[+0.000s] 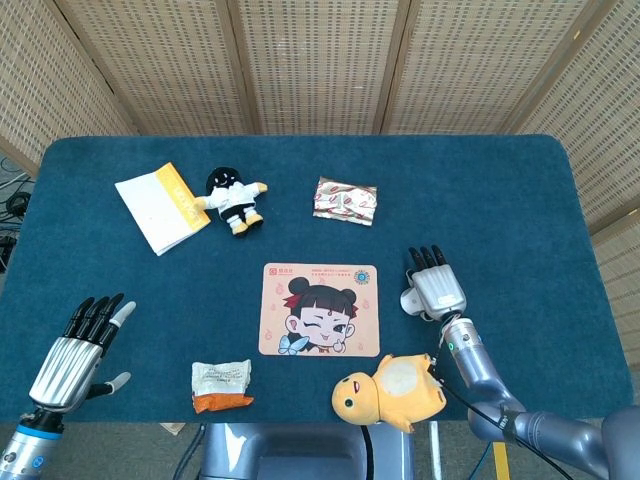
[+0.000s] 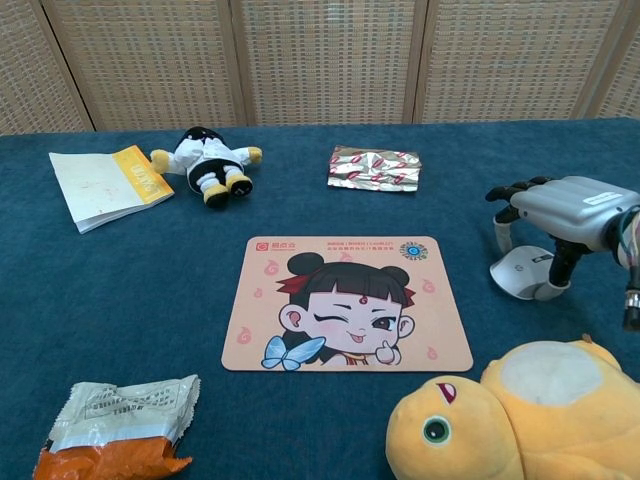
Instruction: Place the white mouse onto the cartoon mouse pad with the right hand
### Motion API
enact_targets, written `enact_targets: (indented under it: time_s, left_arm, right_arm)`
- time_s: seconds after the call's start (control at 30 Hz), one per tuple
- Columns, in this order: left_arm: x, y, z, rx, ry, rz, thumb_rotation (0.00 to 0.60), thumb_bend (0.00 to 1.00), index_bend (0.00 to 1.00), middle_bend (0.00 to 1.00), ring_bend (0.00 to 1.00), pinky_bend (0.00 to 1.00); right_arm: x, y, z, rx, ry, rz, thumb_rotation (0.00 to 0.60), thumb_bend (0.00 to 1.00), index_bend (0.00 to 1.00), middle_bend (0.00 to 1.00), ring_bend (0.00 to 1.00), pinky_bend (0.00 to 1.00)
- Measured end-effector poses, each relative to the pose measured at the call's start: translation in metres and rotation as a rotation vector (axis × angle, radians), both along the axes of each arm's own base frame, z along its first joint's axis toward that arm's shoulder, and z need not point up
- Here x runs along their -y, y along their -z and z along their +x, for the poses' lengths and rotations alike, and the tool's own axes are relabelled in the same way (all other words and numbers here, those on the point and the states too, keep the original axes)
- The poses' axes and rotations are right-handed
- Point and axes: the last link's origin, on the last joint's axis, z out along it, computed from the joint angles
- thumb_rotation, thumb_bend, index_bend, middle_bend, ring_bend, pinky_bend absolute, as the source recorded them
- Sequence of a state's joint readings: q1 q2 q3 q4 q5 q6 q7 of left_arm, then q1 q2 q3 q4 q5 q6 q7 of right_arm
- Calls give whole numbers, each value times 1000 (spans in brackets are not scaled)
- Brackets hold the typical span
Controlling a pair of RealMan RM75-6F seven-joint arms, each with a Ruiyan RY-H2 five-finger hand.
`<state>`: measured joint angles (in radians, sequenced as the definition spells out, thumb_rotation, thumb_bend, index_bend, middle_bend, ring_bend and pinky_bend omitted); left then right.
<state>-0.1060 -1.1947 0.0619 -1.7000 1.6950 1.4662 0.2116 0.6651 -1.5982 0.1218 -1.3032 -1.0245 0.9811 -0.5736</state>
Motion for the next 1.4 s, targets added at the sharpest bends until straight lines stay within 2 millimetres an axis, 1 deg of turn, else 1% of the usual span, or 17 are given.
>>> enact_targets:
  time_s: [0.63,1.0,1.23,1.4]
  left_arm:
    - [0,-1,1,7,1,0,600,55,0,0,0,0]
    - [0,-2,1,15,4,1,600,55,0,0,0,0]
    - [1,-4,3,21,12,3,600,55,0,0,0,0]
    - [1,-5,3,25,14,3,600,55,0,0,0,0]
  right_arm:
    - [-1,-6,7,-10,-50,-31,600,0,589,92,0,0]
    - [-4,-8,14,-29,-112,-50,600,0,591,92,0,0]
    - [-9,-8,28,-30,-209,-55,600,0,594,92,0,0]
    - [-13,-4,51,-23,-303,-46,600,0,595,92,0,0]
